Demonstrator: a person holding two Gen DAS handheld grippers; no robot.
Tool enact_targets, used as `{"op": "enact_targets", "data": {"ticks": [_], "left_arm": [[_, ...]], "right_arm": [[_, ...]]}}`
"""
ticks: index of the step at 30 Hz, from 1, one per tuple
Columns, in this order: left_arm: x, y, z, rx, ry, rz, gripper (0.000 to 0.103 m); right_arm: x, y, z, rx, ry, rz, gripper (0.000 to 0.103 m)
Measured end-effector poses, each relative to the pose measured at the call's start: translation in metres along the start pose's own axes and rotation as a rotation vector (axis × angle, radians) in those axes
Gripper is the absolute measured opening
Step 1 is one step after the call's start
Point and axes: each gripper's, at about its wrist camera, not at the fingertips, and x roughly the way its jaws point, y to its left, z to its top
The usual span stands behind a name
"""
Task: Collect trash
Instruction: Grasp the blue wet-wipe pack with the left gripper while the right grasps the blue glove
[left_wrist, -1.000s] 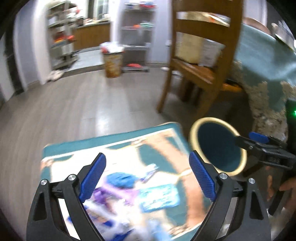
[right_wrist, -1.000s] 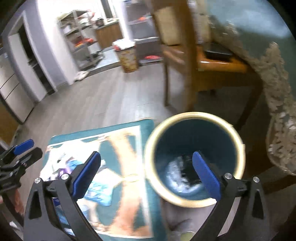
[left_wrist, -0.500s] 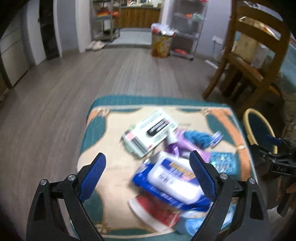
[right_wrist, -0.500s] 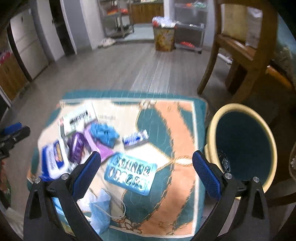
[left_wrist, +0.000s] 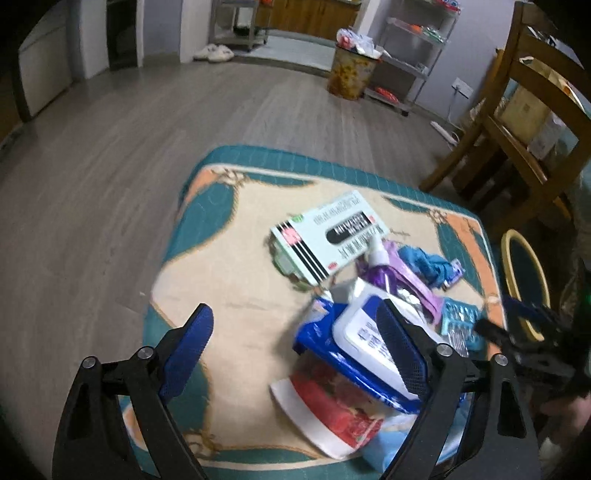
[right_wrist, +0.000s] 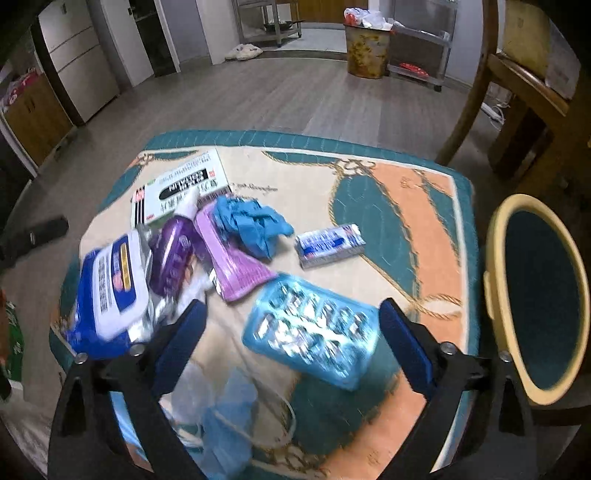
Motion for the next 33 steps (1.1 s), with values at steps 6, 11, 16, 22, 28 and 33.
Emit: {"op": "enact_targets", "data": {"ticks": [6, 11, 16, 22, 28, 33], "left_arm": [[0.020, -0.003, -0.008, -0.005, 0.095, -0.039, 0.061], [0.035, 0.000, -0.009, -0.051, 0.144, -0.090, 0.044], [0.039, 0.001, -0.006, -0.075, 0.165, -0.112, 0.014], [0.017, 0.001, 0.001, -0.091, 0.112, -0.115, 0.014], [0.009, 0.001, -0.009, -0.191, 0.140, -0.144, 0.047], [0.028, 0.008, -0.017, -0.287, 0.213, -0.208, 0.047]], "right_arm": [[0.025, 0.009, 0.021, -0.027, -0.006, 0.015, 0.070], [0.046, 0.012, 0.033, -0.031, 0.007, 0.034, 0.061], [0.062, 0.018, 0.036, -0.042, 0.039, 0.060, 0.033], [0.060, 0.020, 0.035, -0.050, 0.032, 0.069, 0.022], [0.050, 0.022, 0.036, -0.059, 0.001, 0.071, 0.021], [0.044, 0.021, 0.036, -0.063, -0.016, 0.070, 0.021]]}}
